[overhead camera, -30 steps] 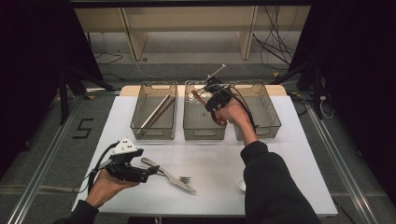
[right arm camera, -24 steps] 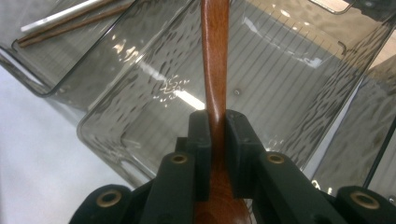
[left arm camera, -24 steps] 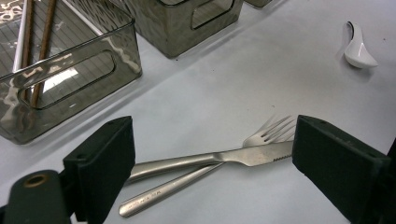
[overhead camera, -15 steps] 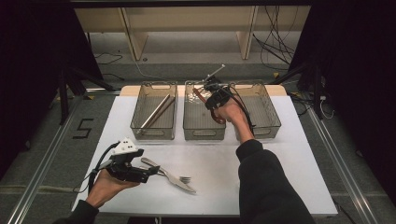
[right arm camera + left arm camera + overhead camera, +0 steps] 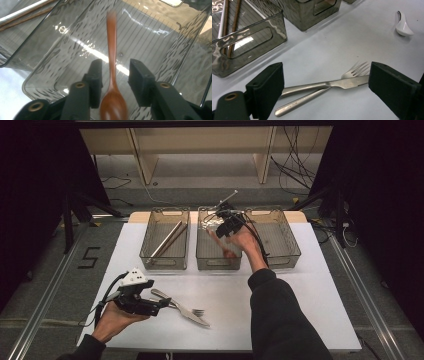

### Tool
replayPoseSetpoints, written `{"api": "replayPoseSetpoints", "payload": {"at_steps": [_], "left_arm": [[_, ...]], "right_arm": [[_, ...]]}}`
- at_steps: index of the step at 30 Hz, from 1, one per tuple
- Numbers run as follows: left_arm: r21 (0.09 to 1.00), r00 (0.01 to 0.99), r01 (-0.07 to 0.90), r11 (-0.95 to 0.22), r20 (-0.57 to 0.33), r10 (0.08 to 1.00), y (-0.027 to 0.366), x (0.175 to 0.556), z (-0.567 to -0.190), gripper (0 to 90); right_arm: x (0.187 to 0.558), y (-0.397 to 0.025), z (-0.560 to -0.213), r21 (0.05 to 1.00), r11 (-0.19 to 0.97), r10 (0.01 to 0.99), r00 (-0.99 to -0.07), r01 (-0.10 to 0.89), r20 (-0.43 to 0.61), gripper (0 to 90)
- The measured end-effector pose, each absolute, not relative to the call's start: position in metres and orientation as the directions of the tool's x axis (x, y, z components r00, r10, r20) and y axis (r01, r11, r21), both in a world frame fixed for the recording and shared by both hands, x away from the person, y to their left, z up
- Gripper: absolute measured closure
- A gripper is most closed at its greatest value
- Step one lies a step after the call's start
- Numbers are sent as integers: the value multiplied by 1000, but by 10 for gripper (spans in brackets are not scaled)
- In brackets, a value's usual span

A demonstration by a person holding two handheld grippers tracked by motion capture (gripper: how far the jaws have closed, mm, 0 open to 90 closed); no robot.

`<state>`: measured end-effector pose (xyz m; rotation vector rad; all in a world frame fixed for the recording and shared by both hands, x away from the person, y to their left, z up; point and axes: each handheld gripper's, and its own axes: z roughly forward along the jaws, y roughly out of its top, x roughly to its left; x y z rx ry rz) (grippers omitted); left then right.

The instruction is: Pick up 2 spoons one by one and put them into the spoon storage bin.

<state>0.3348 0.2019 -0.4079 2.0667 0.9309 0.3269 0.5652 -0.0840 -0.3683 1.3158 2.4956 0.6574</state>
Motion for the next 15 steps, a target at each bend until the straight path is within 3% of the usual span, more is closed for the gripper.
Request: {"api": "replayPoseSetpoints", "payload": {"at_steps": [8,15], "left_arm": [[776,692,500,-385,-90,717,203,335,-408,128],[776,691,499,-384,-89,718,202,335,-408,128]], "right_arm": [[550,-99,-352,513,511,796,-604,690,20,465],[506,-132,-335,523,560,739,-673,642,34,389]]}}
